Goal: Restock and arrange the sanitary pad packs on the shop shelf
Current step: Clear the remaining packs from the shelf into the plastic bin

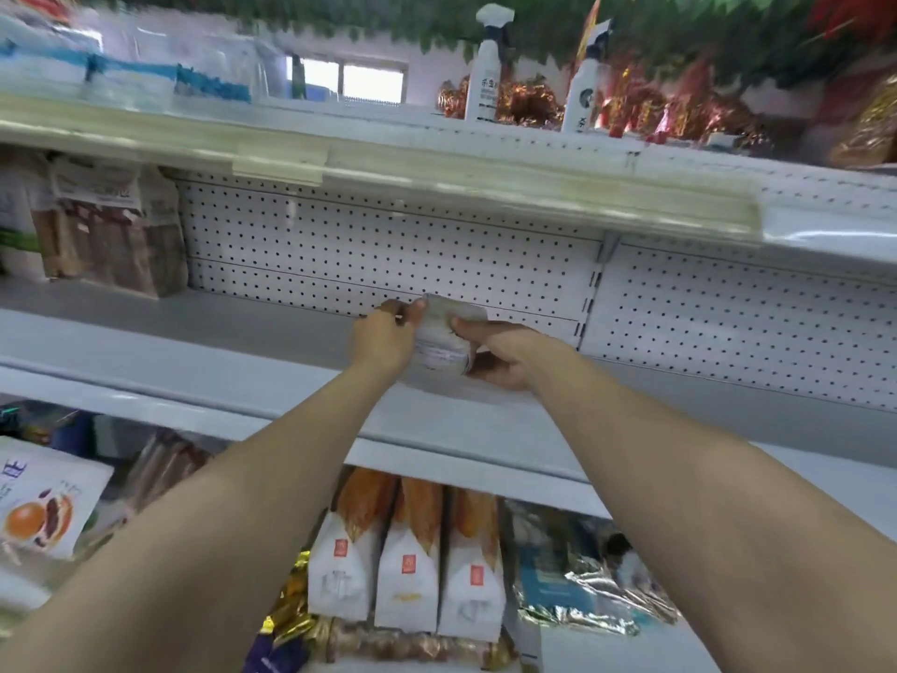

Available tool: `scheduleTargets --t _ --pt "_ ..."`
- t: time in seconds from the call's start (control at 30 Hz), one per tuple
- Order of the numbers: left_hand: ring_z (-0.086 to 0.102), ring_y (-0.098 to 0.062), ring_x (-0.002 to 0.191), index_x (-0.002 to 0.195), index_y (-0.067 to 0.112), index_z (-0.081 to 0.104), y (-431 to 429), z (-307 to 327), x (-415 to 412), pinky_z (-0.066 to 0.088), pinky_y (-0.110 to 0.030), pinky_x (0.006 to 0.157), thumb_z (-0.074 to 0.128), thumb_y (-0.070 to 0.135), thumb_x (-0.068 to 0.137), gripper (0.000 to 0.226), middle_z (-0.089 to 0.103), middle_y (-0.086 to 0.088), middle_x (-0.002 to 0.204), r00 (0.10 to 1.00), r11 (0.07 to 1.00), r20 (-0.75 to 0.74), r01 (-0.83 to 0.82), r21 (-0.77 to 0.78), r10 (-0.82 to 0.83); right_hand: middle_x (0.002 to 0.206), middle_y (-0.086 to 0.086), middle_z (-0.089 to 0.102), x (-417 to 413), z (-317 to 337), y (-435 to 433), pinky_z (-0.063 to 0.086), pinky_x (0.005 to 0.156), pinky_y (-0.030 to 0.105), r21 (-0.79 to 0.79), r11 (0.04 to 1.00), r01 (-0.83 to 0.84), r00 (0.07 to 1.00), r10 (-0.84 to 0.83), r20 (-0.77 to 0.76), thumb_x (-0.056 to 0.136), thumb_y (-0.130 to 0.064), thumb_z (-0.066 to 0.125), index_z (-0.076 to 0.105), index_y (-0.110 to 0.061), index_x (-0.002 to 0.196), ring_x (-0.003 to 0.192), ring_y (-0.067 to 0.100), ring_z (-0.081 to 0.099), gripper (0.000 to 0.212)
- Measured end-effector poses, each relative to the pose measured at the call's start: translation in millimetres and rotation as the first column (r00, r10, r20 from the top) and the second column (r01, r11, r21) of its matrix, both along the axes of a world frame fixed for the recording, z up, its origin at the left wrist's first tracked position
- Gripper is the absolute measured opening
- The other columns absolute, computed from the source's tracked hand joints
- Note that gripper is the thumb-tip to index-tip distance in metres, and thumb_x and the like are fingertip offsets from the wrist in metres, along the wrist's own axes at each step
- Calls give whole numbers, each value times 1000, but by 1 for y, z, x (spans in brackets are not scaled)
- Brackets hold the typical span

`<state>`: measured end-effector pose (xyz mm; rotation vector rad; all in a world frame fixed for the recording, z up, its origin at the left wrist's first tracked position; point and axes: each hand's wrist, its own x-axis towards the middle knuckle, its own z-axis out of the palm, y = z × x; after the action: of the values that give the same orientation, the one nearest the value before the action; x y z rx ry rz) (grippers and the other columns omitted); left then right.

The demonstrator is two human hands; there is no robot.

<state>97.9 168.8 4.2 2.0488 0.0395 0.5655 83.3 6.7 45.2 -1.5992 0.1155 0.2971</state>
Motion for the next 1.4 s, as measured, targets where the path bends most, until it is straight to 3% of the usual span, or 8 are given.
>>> scheduleTargets --t 0.13,0.23,0.47,0.63,0.77,1.07,1.3,1.4 --pt "63 -34 97 103 10 64 -65 2 -63 53 -45 85 46 50 102 44 67 -11 97 995 995 36 96 -6 -96 96 13 73 -61 -1 -74 60 55 31 25 1000 5 998 -7 64 84 -16 81 65 -5 109 78 24 72 32" --pt "60 -27 105 118 16 65 -119 -4 -115 50 -42 91 44 50 102 44 67 -4 111 995 995 40 92 47 -94 112 16 73 -105 -11 -132 60 58 33 34 999 14 994 -17 110 78 -18 87 59 -6 127 79 25 75 58" --pt "55 -32 115 127 20 64 -242 -44 -223 46 -39 91 39 49 103 45 67 -10 120 995 988 -14 101 118 -100 113 20 72 -209 -54 -266 62 70 40 8 1000 4 991 -5 134 76 -26 88 61 -3 126 91 32 76 61" --pt "57 -30 117 127 16 62 -297 -74 -273 44 -37 95 42 50 102 46 66 -9 123 986 989 -130 119 83 -107 84 12 76 -264 -92 -328 62 65 37 8 999 43 999 -43 -1 85 -19 80 68 -4 101 74 24 74 25" --pt "57 -32 118 125 16 64 -317 -107 -288 46 -38 97 47 47 102 42 68 -10 121 966 979 -226 158 128 -127 87 10 72 -286 -138 -361 62 69 36 7 996 93 990 -92 -109 86 -15 78 69 -7 99 78 21 71 18" --pt "57 -27 121 135 15 57 -324 -224 -292 42 -31 92 70 41 90 53 62 -10 132 843 957 -498 278 82 -202 100 12 76 -312 -263 -396 63 65 35 47 961 274 916 -246 -316 86 -11 78 67 -3 114 77 17 74 30" --pt "60 -24 106 137 15 55 -311 -340 -305 42 -25 82 71 38 91 53 61 -8 130 693 960 -690 280 -12 -211 108 16 75 -338 -391 -387 56 97 41 122 898 423 804 -310 -508 84 -9 79 67 5 115 98 24 73 35" --pt "57 -24 116 134 16 56 -300 -402 -310 44 -29 94 72 42 89 55 58 -8 135 626 971 -758 238 -36 -182 114 17 73 -346 -456 -375 61 85 36 89 886 455 748 -326 -578 82 -11 82 63 6 122 104 29 72 48"
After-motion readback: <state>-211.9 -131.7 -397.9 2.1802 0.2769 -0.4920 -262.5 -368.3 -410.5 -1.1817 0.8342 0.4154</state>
